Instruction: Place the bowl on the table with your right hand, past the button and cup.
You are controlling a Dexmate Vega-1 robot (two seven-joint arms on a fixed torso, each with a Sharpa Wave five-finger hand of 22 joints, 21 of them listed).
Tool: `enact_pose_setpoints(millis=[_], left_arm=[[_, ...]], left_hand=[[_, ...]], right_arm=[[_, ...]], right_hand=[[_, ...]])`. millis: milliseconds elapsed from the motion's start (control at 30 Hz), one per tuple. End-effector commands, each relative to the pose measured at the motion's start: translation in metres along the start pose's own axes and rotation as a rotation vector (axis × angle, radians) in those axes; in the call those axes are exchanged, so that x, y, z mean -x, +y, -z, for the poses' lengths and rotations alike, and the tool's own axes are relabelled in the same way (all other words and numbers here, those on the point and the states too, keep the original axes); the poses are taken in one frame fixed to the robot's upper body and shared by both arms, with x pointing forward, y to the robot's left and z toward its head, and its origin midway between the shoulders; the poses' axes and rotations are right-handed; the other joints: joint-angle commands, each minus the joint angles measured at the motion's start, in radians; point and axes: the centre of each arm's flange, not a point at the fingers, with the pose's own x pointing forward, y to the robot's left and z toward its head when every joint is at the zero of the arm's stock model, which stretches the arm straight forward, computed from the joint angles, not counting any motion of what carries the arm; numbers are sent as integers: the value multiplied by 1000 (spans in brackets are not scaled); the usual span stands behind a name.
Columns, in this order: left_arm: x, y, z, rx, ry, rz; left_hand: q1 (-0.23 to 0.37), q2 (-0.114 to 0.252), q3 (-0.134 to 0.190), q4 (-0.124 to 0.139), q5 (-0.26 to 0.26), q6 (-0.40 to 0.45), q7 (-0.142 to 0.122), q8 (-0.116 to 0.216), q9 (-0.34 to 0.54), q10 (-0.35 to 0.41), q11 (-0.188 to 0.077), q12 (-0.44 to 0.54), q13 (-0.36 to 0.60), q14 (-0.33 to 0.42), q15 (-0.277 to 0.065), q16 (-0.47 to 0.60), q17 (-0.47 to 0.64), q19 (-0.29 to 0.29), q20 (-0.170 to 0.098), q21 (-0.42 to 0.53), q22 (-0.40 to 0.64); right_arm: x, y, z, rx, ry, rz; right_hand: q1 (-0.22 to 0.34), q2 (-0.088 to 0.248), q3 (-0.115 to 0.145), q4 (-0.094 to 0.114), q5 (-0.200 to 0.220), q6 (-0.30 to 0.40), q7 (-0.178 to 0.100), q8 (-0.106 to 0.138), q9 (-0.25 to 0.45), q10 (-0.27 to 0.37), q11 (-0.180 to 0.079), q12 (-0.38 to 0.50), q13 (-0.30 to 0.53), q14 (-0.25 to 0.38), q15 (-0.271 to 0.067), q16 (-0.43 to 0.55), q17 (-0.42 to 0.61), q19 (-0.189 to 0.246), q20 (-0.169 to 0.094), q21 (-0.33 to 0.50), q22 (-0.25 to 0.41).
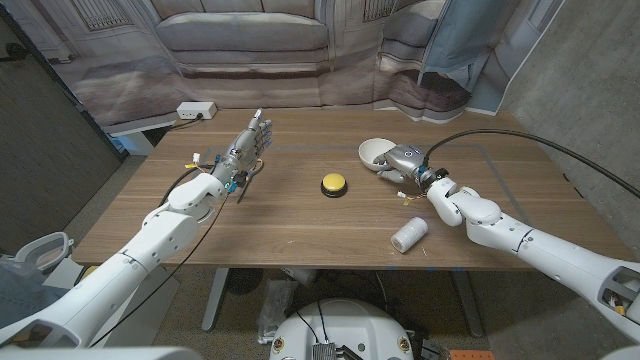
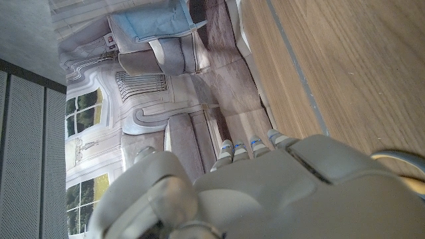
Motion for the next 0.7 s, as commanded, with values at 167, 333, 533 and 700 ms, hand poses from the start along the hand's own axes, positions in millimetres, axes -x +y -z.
enact_pose_setpoints(millis=[167, 333, 533, 700], left_arm=[[-1, 2, 2, 2, 2, -3], [-2, 3, 4, 0, 7, -4], [-3, 4, 4, 2, 6, -4], [-3, 5, 4, 1, 7, -2]], left_hand=[[4, 4, -7, 0, -1, 3, -2, 0, 3, 3, -1, 1, 3, 2, 0, 2, 3, -9, -27, 5, 2], [4, 5, -8, 0, -1, 3, -1, 0, 3, 3, -1, 1, 3, 3, 0, 3, 3, -10, -27, 5, 2], [5, 5, -9, 0, -1, 2, -2, 0, 3, 3, -1, 1, 3, 3, -1, 2, 3, -10, -27, 5, 2], [5, 5, -10, 0, -1, 2, -2, 0, 3, 3, -1, 1, 3, 3, -1, 3, 3, -9, -27, 5, 2]], right_arm=[[-1, -4, 1, 2, -6, -7], [-2, -7, 1, -3, -10, -5], [-2, -8, 1, -10, -13, -2], [-1, -10, 0, -17, -21, -2]], right_hand=[[-22, -11, -7, 5, 17, -39, 6, -5, -1, -45, 6, -5, 8, -52, -110, -9, 5, -7, -144, -24, 3], [-50, -22, -19, 15, 21, -58, 7, -3, -1, -75, 19, -6, 10, -93, -95, -15, 5, -13, -139, -40, 3], [-64, -30, -25, 19, 26, -73, 12, -3, -3, -99, 28, -6, 12, -132, -78, -21, -2, -25, -133, -57, 3], [-69, -38, -29, 19, 29, -82, 17, -2, -4, -104, 34, -2, 13, -159, -73, -25, -8, -26, -129, -67, 1]])
